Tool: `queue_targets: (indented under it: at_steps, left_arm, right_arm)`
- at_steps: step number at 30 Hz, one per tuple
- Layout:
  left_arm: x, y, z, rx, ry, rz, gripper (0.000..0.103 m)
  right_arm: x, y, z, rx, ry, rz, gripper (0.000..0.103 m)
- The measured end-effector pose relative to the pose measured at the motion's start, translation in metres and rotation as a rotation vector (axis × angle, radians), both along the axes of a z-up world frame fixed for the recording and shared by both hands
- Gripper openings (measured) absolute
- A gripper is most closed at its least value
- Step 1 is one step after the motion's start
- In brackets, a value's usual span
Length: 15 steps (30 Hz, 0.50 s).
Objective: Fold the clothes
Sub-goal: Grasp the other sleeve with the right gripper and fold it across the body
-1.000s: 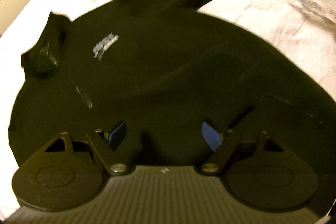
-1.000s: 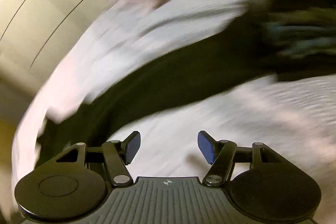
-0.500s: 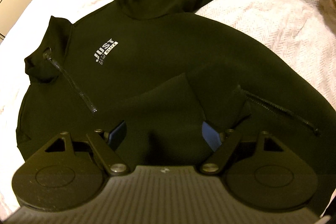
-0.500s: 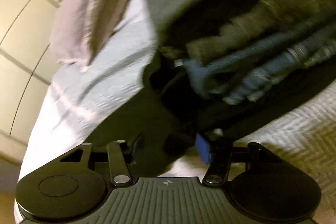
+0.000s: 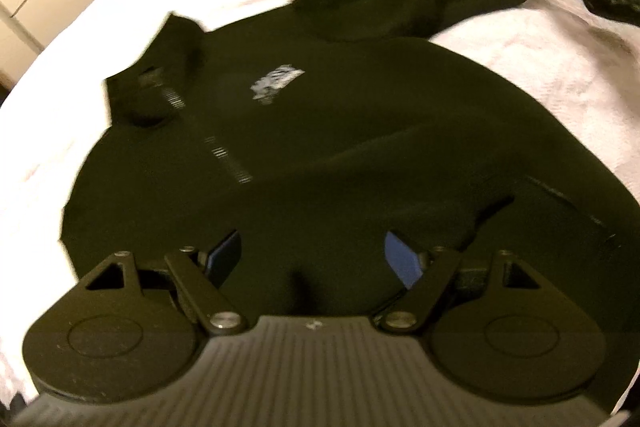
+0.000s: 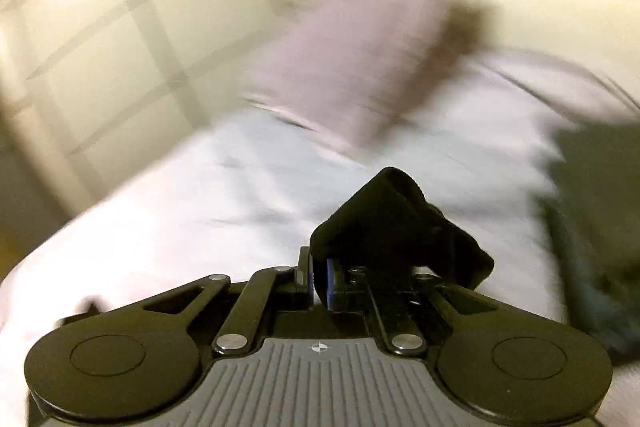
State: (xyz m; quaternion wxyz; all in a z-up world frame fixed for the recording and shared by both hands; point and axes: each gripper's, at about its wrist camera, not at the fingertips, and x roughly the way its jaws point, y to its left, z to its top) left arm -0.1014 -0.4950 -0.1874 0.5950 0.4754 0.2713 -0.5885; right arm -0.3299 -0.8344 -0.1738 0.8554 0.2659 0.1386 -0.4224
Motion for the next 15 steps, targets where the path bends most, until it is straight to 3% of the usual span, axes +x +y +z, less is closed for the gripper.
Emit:
queue_targets:
  at_steps: [4, 7, 10, 11, 14, 15]
  left_arm:
    - [0.044, 0.027, 0.017, -0.025, -0.009, 0.097, 0.076]
    - [0.080, 0.052, 0.022, -0.018, -0.013, 0.171, 0.076]
    - [0.110, 0.073, 0.020, -0.008, -0.018, 0.217, 0.076]
    - [0.120, 0.079, 0.018, -0.006, -0.017, 0.228, 0.076]
    - [0.141, 0.084, 0.008, -0.006, 0.017, 0.251, 0.076]
    - [0.145, 0.082, 0.003, -0.009, 0.033, 0.254, 0.076]
  right_arm:
    - [0.109, 0.100, 0.041, -0.189, -0.024, 0.404, 0.004]
    - [0.177, 0.173, 0.014, -0.196, 0.048, 0.741, 0.005]
    - [0.215, 0.229, -0.032, -0.189, 0.235, 0.915, 0.010]
    - [0.220, 0.241, -0.042, -0.178, 0.272, 0.940, 0.016]
    - [0.215, 0.253, -0.057, -0.125, 0.312, 0.935, 0.058]
    - [0.209, 0.251, -0.058, -0.115, 0.324, 0.919, 0.061]
